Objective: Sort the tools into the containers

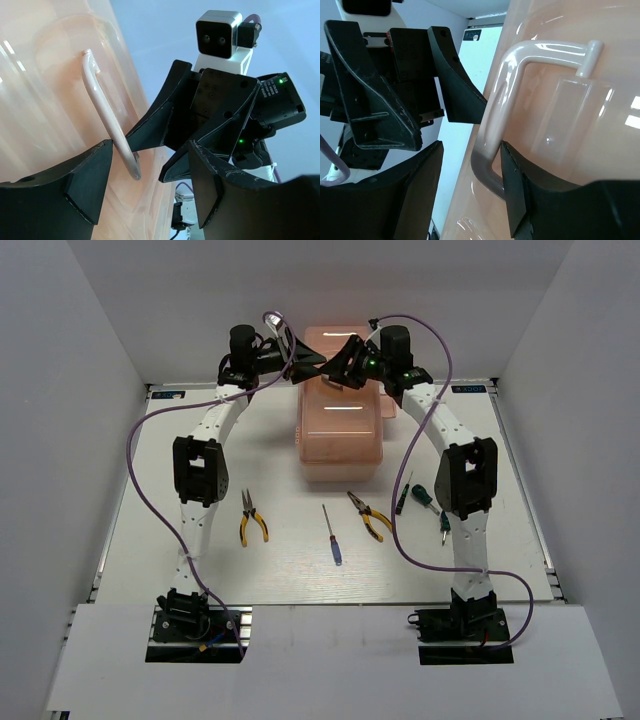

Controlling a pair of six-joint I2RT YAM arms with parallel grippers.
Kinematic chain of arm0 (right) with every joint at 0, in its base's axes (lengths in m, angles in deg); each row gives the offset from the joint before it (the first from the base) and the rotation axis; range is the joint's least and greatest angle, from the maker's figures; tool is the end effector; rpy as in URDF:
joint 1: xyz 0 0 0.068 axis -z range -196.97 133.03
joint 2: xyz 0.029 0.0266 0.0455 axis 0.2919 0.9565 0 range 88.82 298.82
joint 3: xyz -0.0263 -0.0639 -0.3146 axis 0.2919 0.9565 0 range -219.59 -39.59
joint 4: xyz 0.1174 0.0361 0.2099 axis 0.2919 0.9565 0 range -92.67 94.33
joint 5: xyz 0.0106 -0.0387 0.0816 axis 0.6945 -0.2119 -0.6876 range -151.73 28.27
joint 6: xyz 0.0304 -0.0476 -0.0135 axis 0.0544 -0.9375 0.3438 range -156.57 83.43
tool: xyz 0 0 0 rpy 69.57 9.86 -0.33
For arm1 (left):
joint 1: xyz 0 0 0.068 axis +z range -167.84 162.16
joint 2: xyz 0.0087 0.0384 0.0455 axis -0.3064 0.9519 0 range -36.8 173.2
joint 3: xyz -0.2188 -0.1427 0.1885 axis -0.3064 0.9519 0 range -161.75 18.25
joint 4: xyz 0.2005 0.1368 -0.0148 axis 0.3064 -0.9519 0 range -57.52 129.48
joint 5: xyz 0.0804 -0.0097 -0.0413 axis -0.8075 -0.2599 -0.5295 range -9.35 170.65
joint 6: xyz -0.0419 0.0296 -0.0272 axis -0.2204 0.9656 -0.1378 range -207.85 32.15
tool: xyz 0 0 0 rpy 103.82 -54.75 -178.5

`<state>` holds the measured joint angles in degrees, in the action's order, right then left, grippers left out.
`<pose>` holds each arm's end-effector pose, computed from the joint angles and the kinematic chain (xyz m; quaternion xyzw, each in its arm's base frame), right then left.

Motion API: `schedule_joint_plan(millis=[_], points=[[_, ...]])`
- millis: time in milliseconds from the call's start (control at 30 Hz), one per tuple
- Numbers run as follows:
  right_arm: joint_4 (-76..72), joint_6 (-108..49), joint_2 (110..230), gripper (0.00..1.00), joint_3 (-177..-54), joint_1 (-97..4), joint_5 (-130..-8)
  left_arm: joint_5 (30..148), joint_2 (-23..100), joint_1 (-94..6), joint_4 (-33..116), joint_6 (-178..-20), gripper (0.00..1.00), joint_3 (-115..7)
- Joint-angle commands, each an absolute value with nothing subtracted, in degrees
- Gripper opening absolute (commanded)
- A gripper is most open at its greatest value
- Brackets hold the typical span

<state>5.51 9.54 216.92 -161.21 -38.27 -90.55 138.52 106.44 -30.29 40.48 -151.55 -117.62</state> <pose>0.5068 0.2191 0.3674 0.0162 0.7814 0.4923 0.3831 0.5772 -0.1635 0.3218 0.0088 0.7276 -0.6437 0.2370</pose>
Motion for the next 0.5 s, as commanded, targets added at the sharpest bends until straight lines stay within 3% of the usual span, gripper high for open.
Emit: schedule_joint_plan(millis=[0,467], points=[[0.4,11.86,216.79,0.55,-162.02,-37.8,-93.63,139.54,108.57,-32.61,40.0,-152.09,0.72,-118.24],[-4.26,12.83,215.91,0.51,-160.7,-37.01,-96.8,140.06,108.57,-32.61,39.75,-152.1,0.75,-117.62]])
